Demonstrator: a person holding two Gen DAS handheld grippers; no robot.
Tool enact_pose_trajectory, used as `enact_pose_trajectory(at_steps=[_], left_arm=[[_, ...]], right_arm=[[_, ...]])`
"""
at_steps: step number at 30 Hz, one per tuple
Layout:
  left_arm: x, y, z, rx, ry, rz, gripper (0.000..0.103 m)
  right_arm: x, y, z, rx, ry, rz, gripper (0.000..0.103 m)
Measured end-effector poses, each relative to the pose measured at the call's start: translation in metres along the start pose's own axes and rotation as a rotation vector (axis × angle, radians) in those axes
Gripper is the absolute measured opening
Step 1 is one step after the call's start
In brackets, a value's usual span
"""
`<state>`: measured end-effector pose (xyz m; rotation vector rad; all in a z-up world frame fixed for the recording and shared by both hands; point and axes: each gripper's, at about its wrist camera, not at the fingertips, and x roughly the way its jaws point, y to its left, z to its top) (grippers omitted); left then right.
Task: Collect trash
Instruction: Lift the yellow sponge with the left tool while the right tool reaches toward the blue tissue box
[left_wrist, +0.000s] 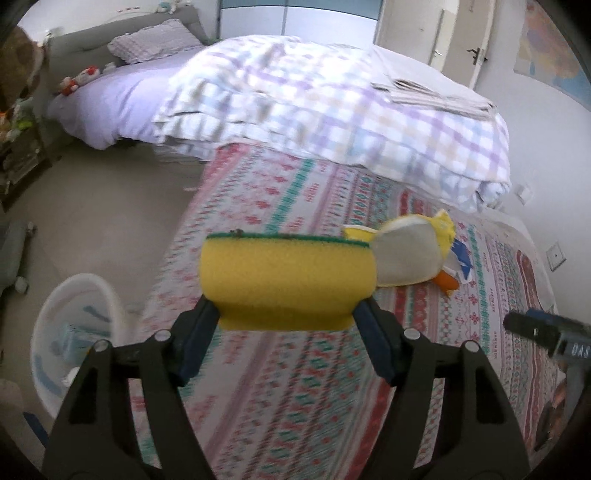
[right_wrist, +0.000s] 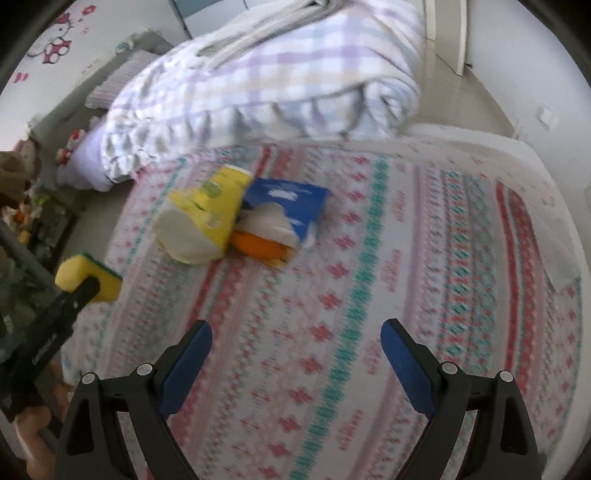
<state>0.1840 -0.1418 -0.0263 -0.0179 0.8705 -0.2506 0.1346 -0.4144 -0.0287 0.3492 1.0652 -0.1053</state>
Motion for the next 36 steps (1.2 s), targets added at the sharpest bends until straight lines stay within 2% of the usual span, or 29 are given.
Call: enact_pose_trajectory(at_steps=[7,11,14,18,22,25,26,28,29,30,33,36], left_arm=[[-0.023,0.041,-0.003,-0.051,-0.011,0.034,0.073],[-0.032,0.062,-0.005,-0.093,-0.012,0.037,0.073],[-0.035,0.076,-0.007,-0.131,-0.003,0.036,0.073],[-0.037,0.086,-0.010,-0.171,0.012,0.026,0.073],[-0.041,0.089,-0.011,-0.161,0.010,0.030,0.073],[-0.043,0.091,-0.011,-0.151,0.008,0.035,0.073],[-0.043,0.092,-0.011,-0.149,0.007,0.037,0.073],[-0.042,0.093,-0.011,-0.147,0.008,0.042,0.073],[-0.042,0.094,-0.011,-0.149,0.010,0.044,0.073],[-0.041,0.095,-0.011,-0.152,0.013,0.045,0.073],[-0.041,0.097,-0.012,-0.161,0.016,0.046,0.073],[-0.043,0.099,-0.012,-0.167,0.014,0.042,0.073]], right_arm=[[0.008,0.020,0.024,0.002,-0.059,0.072,0.094],[0.016,0.047,0.035,-0.026,-0.087,0.117,0.094],[0.024,0.071,0.042,-0.055,-0.110,0.111,0.094],[0.047,0.092,0.052,-0.031,-0.088,0.082,0.094],[0.063,0.103,0.059,-0.018,-0.097,0.053,0.094],[0.078,0.109,0.061,-0.019,-0.074,0.063,0.093],[0.083,0.112,0.060,-0.025,-0.064,0.065,0.090],[0.090,0.118,0.057,-0.054,-0.049,0.051,0.062],[0.094,0.122,0.054,-0.073,-0.030,0.043,0.040],[0.098,0.123,0.052,-0.081,-0.012,0.044,0.030],[0.103,0.124,0.047,-0.098,0.008,0.053,0.013],[0.098,0.124,0.044,-0.114,0.008,0.084,0.012]])
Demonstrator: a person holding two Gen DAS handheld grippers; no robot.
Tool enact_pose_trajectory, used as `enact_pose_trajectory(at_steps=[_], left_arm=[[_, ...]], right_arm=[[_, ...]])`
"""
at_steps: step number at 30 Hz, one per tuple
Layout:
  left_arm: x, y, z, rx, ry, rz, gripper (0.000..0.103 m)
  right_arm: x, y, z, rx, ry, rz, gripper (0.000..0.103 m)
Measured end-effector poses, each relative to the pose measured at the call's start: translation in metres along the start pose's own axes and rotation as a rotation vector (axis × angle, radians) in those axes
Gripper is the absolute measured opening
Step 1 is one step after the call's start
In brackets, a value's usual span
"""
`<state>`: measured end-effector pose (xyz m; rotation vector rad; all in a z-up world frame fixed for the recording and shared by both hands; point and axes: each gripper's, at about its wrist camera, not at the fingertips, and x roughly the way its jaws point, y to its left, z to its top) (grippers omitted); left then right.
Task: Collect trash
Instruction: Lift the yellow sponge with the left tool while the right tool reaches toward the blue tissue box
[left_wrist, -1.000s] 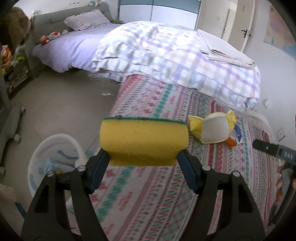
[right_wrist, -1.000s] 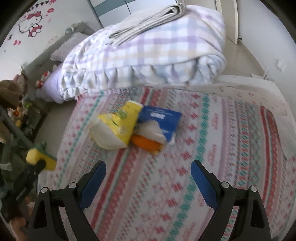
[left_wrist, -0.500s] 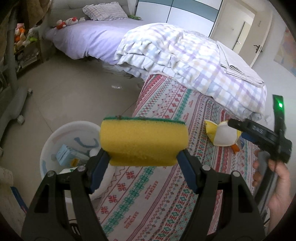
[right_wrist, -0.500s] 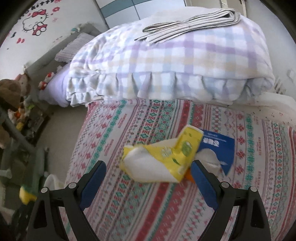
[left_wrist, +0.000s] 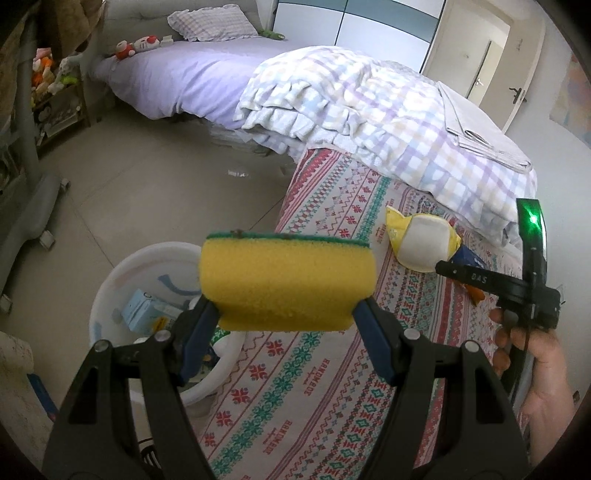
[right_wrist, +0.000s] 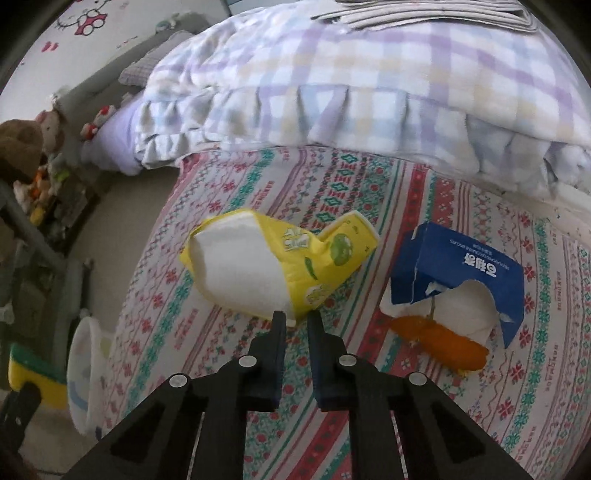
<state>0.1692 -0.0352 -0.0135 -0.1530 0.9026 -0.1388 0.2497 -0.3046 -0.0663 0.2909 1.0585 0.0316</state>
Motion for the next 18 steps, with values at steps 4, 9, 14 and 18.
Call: enact_pose_trajectory(at_steps=[4,9,14,18], left_arm=[[-0.004,0.006,-0.001,-0.011,-0.004,0.002,0.073],[-0.006,0.014,-0.001,-0.034,0.003,0.005,0.073],[-0.007,0.016,0.000,-0.034,0.005,-0.004,0.073],[-0.007,0.018,0.001,-0.045,0.011,-0.014,0.073]], right_arm=[[-0.016,-0.009,0.003,0.037,-0.025,0.061,0.013],[-0.038,-0.041,0.011,0.145,-0.066,0.096,0.076],[-0.048,-0.068,0.015,0.148,-0.099,0.009,0.078],[-0.038,-0.068,0.019,-0.008,-0.057,-0.106,0.079]])
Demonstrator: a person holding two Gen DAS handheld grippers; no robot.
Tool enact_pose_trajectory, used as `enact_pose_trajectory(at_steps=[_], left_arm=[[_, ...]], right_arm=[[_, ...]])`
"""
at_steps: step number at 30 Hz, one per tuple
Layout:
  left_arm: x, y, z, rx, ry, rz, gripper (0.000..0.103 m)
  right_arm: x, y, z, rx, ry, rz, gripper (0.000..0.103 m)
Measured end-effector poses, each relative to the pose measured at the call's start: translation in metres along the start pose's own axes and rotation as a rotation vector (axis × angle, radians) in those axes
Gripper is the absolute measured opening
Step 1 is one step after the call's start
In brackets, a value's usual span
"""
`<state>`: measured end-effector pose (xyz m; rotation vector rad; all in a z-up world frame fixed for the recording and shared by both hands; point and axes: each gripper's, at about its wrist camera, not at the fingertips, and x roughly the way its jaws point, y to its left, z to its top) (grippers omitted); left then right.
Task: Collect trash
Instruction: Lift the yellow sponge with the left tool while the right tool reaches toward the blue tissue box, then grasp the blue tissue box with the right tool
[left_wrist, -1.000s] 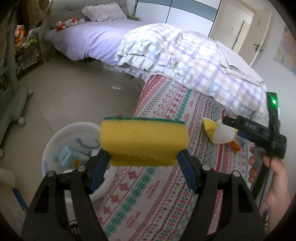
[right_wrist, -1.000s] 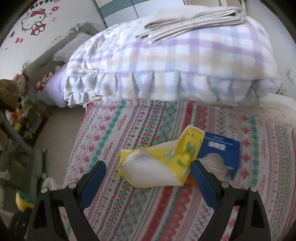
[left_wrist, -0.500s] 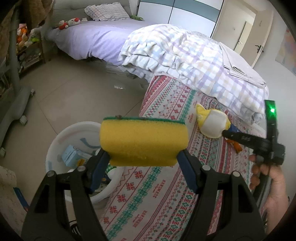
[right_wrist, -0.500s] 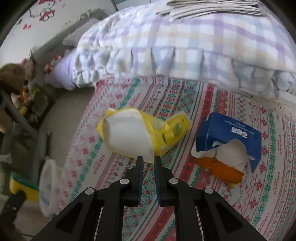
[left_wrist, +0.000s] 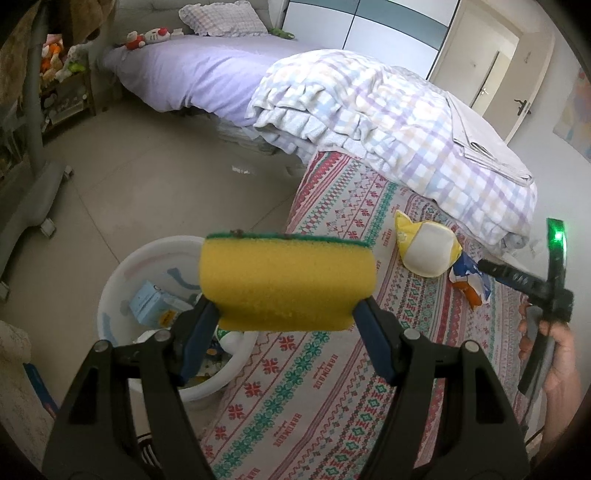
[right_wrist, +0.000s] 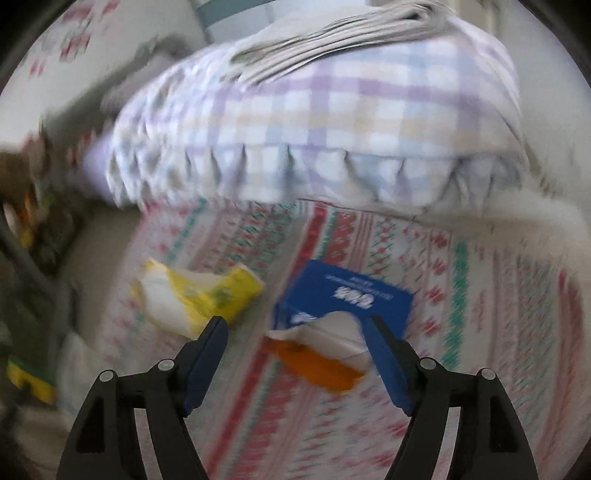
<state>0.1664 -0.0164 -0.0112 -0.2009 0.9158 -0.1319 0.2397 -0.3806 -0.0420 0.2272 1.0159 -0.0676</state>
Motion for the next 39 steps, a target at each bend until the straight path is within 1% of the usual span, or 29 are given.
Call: enact_pose_trajectory(at_steps=[1,2,4,6,8,13,16,19,20,22,23,24,27,29,31,33,35,39], left_arm=[[0.000,0.000,0.000,0.000,0.001,-0.002,0.073],[-0.001,0.000,0.000,0.004,0.002,-0.001,0.073],[0.000,-0.001,0.000,0.014,0.003,0.004,0.073],[0.002,-0.001,-0.001,0.020,0.007,0.012,0.073],[0.004,-0.001,0.000,0.018,0.014,0.016,0.073],[0.011,-0.004,0.000,0.033,0.025,0.028,0.073],[0.016,-0.008,0.000,0.041,0.031,0.030,0.073],[0.020,-0.014,0.000,0.055,0.038,0.031,0.073],[0.021,-0.016,0.000,0.058,0.040,0.032,0.073],[0.024,-0.020,0.000,0.064,0.045,0.032,0.073],[0.025,-0.022,-0.001,0.066,0.047,0.030,0.073],[0.025,-0.024,-0.001,0.069,0.048,0.028,0.073],[0.025,-0.028,-0.003,0.084,0.049,0.025,0.073],[0.025,-0.030,-0.004,0.095,0.048,0.026,0.073],[0.023,-0.030,-0.004,0.090,0.045,0.025,0.073],[0.021,-0.029,-0.004,0.078,0.040,0.019,0.073],[0.016,-0.027,-0.003,0.069,0.031,0.008,0.073],[0.004,-0.024,-0.004,0.065,0.010,-0.010,0.073]], right_arm=[[0.002,0.002,0.000,-0.075,0.006,-0.031,0.081],[0.002,0.005,0.000,-0.116,0.000,-0.050,0.085],[0.003,0.003,-0.001,-0.195,-0.006,-0.091,0.086],[0.007,-0.002,0.002,-0.224,-0.009,-0.134,0.086],[0.012,-0.010,0.005,-0.237,-0.003,-0.150,0.086],[0.022,-0.034,0.010,-0.221,0.016,-0.101,0.086],[0.027,-0.049,0.011,-0.199,0.035,-0.054,0.083],[0.031,-0.057,0.008,-0.189,0.060,-0.016,0.082],[0.035,-0.059,0.006,-0.179,0.071,-0.003,0.079],[0.040,-0.065,0.004,-0.149,0.083,0.040,0.067],[0.042,-0.066,0.002,-0.138,0.088,0.040,0.048],[0.041,-0.067,0.001,-0.139,0.082,0.025,0.047],[0.038,-0.063,-0.004,-0.134,0.086,0.037,0.045],[0.036,-0.057,-0.005,-0.127,0.083,0.016,0.042],[0.025,-0.052,-0.006,-0.130,0.059,-0.010,0.040],[0.007,-0.045,-0.005,-0.153,0.008,-0.056,0.036],[-0.020,-0.034,-0.005,-0.193,-0.065,-0.094,0.034],[-0.065,-0.015,-0.013,-0.256,-0.165,-0.132,0.032]])
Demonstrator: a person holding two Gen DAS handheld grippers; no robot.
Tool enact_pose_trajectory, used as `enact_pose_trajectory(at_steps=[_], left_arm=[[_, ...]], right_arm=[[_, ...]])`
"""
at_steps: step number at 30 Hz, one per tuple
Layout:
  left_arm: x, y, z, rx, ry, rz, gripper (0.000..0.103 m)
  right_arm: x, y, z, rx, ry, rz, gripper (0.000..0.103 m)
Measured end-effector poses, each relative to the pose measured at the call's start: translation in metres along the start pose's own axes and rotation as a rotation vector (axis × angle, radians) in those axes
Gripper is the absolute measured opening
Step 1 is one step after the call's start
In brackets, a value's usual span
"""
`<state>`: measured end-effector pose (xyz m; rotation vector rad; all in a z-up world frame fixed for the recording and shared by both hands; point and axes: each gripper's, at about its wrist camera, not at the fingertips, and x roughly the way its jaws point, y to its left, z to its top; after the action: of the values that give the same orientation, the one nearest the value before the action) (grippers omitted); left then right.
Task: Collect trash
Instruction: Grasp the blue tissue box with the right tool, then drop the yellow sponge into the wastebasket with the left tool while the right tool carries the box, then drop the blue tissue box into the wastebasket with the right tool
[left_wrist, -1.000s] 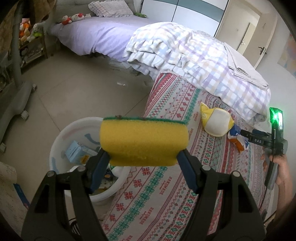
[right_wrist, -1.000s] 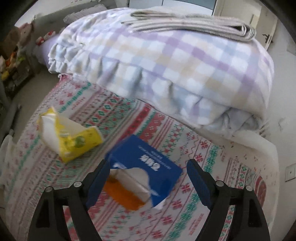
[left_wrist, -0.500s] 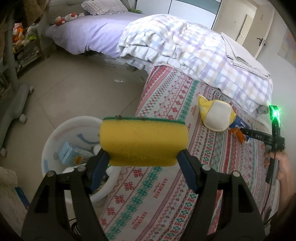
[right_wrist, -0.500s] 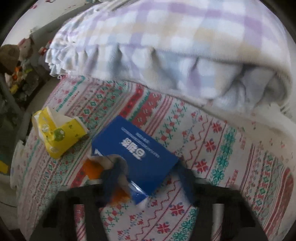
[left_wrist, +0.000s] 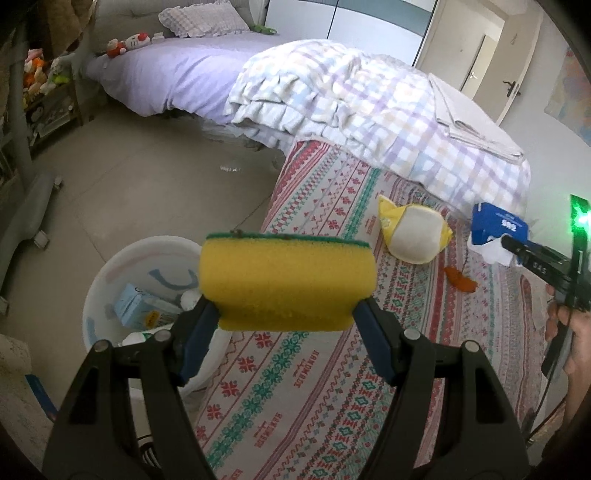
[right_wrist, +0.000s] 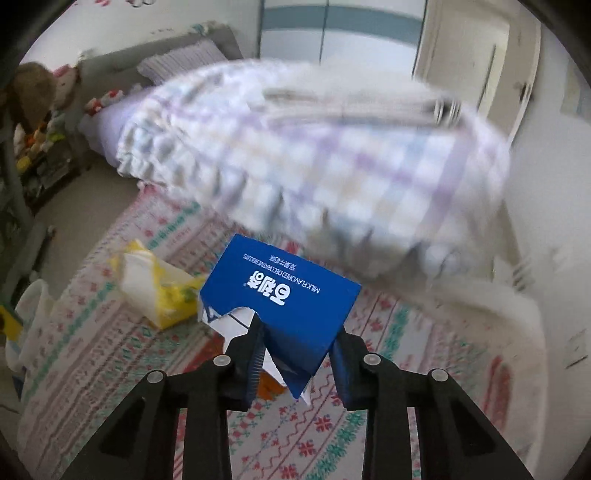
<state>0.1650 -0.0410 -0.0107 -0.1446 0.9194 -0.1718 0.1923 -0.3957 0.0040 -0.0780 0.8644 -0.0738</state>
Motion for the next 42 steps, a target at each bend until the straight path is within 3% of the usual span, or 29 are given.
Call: enact_pose_trajectory(at_steps=[2,4,5,11,19,31,35,39,42], left_arm=[[-0.005,0.003,0.000,-0.003,-0.009,-0.006,0.073],[-0.010,0.006,-0.001,-0.008,-0.015,-0.011,0.073],[-0.012,0.008,-0.001,-0.012,-0.017,-0.014,0.073],[-0.020,0.019,-0.004,-0.006,-0.026,-0.005,0.073],[-0.024,0.047,-0.010,-0.022,-0.015,0.039,0.073],[-0.016,0.096,-0.015,-0.076,0.017,0.098,0.073],[-0.007,0.109,-0.013,-0.092,0.038,0.068,0.079],[-0.006,0.123,-0.015,-0.154,0.049,0.098,0.086],[-0.006,0.128,-0.019,-0.138,0.074,0.136,0.089]], right_arm=[[-0.016,0.005,0.001,-0.005,-0.023,-0.013,0.032],[-0.029,0.014,0.004,-0.017,-0.050,-0.112,0.032],[-0.036,0.013,0.004,-0.007,-0.061,-0.109,0.032],[-0.067,0.036,-0.004,0.018,-0.070,0.045,0.032],[-0.084,0.099,-0.020,-0.057,-0.052,0.126,0.032],[-0.070,0.173,-0.019,-0.126,-0.026,0.235,0.032],[-0.061,0.192,-0.018,-0.114,-0.006,0.311,0.032],[-0.054,0.212,-0.015,-0.116,0.007,0.373,0.033],[-0.050,0.231,-0.012,-0.130,0.011,0.405,0.033]])
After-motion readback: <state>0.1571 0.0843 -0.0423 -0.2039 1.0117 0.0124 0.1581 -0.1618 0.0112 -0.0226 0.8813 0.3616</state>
